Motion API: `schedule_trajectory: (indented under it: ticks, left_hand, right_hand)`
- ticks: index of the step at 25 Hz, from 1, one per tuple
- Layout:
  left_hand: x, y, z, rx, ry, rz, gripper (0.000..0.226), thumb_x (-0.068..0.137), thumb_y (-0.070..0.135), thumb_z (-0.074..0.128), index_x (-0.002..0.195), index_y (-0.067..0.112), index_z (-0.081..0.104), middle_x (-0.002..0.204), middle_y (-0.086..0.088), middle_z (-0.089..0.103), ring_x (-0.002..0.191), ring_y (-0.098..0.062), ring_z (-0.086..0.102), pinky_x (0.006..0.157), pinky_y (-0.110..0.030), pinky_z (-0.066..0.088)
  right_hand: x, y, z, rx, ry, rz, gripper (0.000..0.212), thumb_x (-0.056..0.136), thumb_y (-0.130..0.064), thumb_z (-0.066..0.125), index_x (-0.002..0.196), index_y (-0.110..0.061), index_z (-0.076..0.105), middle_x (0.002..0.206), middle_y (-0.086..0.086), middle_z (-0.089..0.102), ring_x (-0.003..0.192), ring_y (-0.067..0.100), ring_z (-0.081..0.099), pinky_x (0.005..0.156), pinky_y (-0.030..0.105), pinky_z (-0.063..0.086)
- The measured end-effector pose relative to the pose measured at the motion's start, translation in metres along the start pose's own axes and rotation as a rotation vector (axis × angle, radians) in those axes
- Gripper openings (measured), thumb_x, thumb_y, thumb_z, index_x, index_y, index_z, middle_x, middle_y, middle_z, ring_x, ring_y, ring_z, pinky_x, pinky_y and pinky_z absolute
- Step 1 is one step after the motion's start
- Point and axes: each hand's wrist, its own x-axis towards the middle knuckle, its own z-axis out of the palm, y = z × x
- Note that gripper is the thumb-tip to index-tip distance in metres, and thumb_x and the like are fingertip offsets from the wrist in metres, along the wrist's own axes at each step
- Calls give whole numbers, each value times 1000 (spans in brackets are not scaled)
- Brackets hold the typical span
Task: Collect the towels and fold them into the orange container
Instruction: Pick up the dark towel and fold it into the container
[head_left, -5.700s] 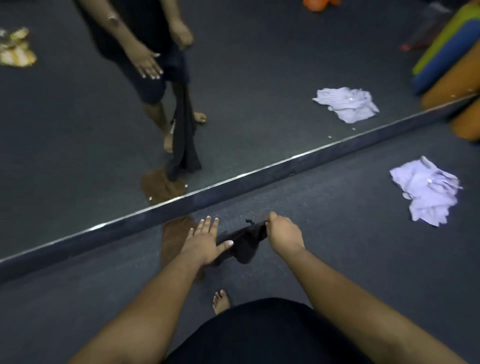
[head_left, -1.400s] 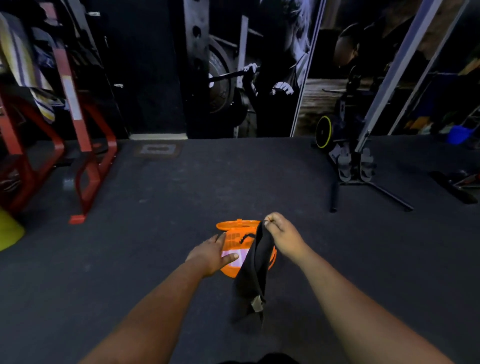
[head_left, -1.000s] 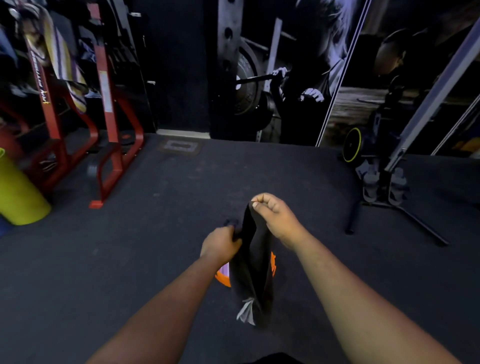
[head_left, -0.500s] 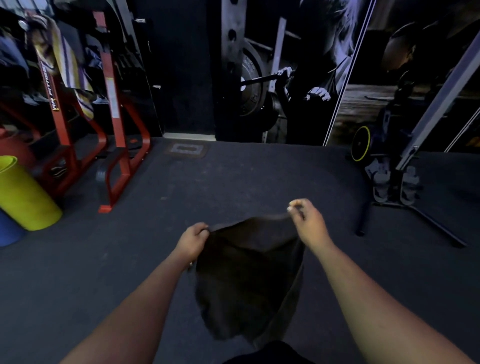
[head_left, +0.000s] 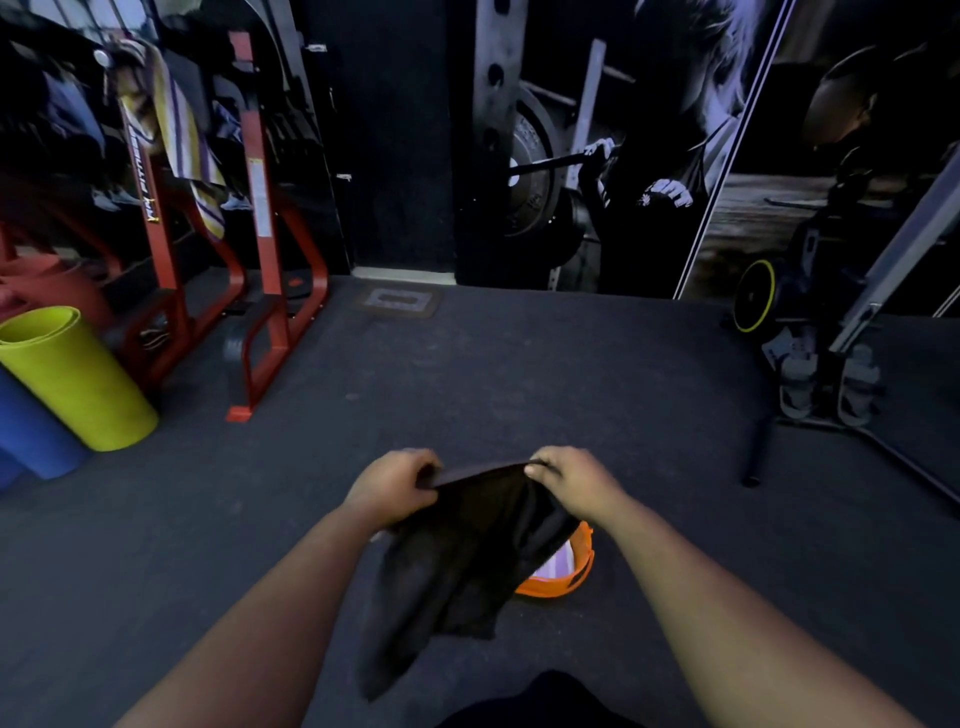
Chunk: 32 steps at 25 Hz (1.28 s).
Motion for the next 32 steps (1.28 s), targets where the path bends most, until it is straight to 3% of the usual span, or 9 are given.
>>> schedule_trajectory:
  ticks: [4,8,13,16,19,22,26,29,32]
  left_hand:
    - [-15,-31,3,-309,77,-180,17,76,19,67,87,33,70,86,8,75,79,-10,70,73,-31,57]
    - [-21,-24,8,-815,253,-162,16,92,2,69,101,15,73,88,8,77,81,-6,67,74,-22,52]
    - [-15,4,16,-1102,384,-263,38,99,9,65,65,26,70,72,11,70,73,-8,66,66,-23,53]
    - [-5,21,19,-1278,404,-314,21,101,12,63,82,14,72,80,-2,76,76,-16,72,65,-26,58]
    - [5,31,23,-1312,336,-280,17,103,14,59,96,4,71,88,-9,77,82,-20,73,66,-28,60]
    - [9,38,26,-1310,261,-218,21,105,12,54,111,0,70,99,-13,77,89,-21,73,75,-31,60]
    - [11,47,29,-1232,201,-121,21,106,10,50,116,3,67,99,-4,77,90,-13,71,81,-29,55]
    - [13,51,31,-1225,194,-75,23,106,11,51,125,0,59,115,-11,74,103,-20,70,88,-33,55]
    - [12,60,32,-1236,144,-12,23,106,8,51,126,3,60,119,-14,73,105,-23,71,90,-33,57]
  right_hand:
    - [4,5,-1,37,77,118,16,99,-28,62,95,-17,72,97,3,73,93,19,64,78,32,45]
    - [10,18,-3,122,130,246,19,99,-27,63,80,-23,64,82,0,66,85,22,63,71,31,43]
    - [5,22,-6,530,307,348,12,98,-14,64,108,-14,72,105,2,72,96,14,66,81,24,50]
    - [-4,8,-14,937,208,380,15,104,-13,55,103,-13,70,85,5,67,61,8,65,56,21,53]
    - [-14,5,-22,1046,-15,287,16,103,-11,56,112,-12,69,97,9,74,83,16,76,75,32,59]
    - [-15,2,-19,882,-155,153,32,97,2,60,120,-19,67,106,0,76,101,12,73,84,36,56]
    - [-5,-10,-10,235,91,-77,24,94,-7,67,98,-30,74,70,-28,69,66,-3,68,70,22,52]
    - [2,-21,-5,82,269,-280,13,86,-23,77,93,-34,79,89,-16,65,89,1,57,83,20,45]
    - [10,-32,-5,151,231,-285,10,81,-23,82,88,-30,80,91,-11,70,94,7,60,91,29,47]
